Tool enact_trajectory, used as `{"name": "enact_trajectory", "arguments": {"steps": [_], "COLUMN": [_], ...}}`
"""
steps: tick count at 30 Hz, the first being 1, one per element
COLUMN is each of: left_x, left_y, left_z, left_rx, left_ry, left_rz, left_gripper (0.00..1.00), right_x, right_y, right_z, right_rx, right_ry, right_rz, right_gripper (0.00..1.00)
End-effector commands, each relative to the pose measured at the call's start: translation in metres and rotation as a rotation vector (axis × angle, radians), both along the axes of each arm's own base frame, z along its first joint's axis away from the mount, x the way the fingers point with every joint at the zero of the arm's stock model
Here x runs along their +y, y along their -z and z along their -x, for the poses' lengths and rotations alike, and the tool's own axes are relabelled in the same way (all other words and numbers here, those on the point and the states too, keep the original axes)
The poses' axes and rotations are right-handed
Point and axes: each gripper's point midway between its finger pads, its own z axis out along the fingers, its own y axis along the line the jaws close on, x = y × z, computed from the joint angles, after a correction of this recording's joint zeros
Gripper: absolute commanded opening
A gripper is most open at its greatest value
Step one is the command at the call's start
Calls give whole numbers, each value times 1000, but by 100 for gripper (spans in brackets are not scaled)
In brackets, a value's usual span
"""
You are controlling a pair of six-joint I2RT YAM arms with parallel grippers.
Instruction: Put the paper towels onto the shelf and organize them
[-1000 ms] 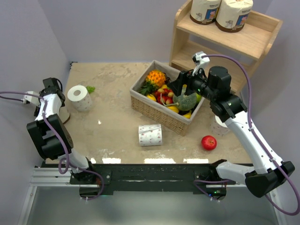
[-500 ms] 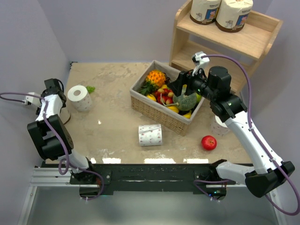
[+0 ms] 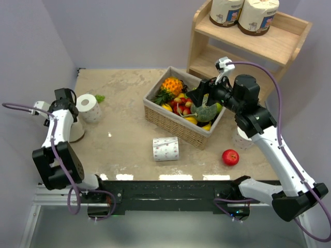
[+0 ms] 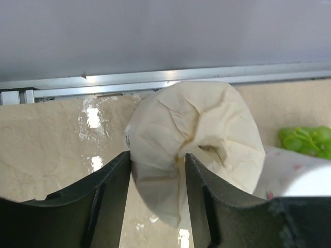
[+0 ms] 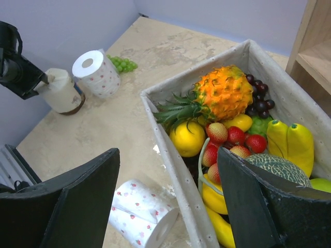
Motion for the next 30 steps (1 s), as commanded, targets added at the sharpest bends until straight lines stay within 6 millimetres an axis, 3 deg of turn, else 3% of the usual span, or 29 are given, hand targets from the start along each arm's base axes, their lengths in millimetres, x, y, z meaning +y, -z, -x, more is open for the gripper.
{"name": "enact_trajectory", "arguments": {"steps": [1,7,11,13,14,16,17,20,26,30], "left_x": [-28,-65,-50,-39,-35,-33,-32,-34,-44,-35], "left_y": [-28,-21,-40,-51,-66,-61,-70,-57,-58,-61], "left_z": [5,15,22,8,-7,-23,-33,-48,-63,-58], "left_rx": [-26,-49,-61,-68,-103,3,11,100,70,133], "left_ry": [135,294,279,329,361,490,522,653,828,825], "left_rz": [-38,19,-94,-136,-161,-173,-187,-180,-245,-291], "left_gripper": [50,50,56,58,58,60,61,63,69,75], "right_x": [-1,-2,-2,-3,-2,-2,-3,-4,3,4], "right_y": [-25,-27,-25,-26,-25,-26,-26,-29,-27,-26], "right_z": [10,13,14,15,16,16,16,15,14,13], "right_rx": [-58,-64,-56,-57,-55,-59,-59,-66,-50,-46], "right_ry": [-16,-16,-19,-19,-24,-21,-17,-15,-44,-43], "right_rz": [-25,-28,-31,-36,-36,-34,-33,-30,-36,-39], "right_gripper": [80,80,80,80,80,80,80,80,79,79]}}
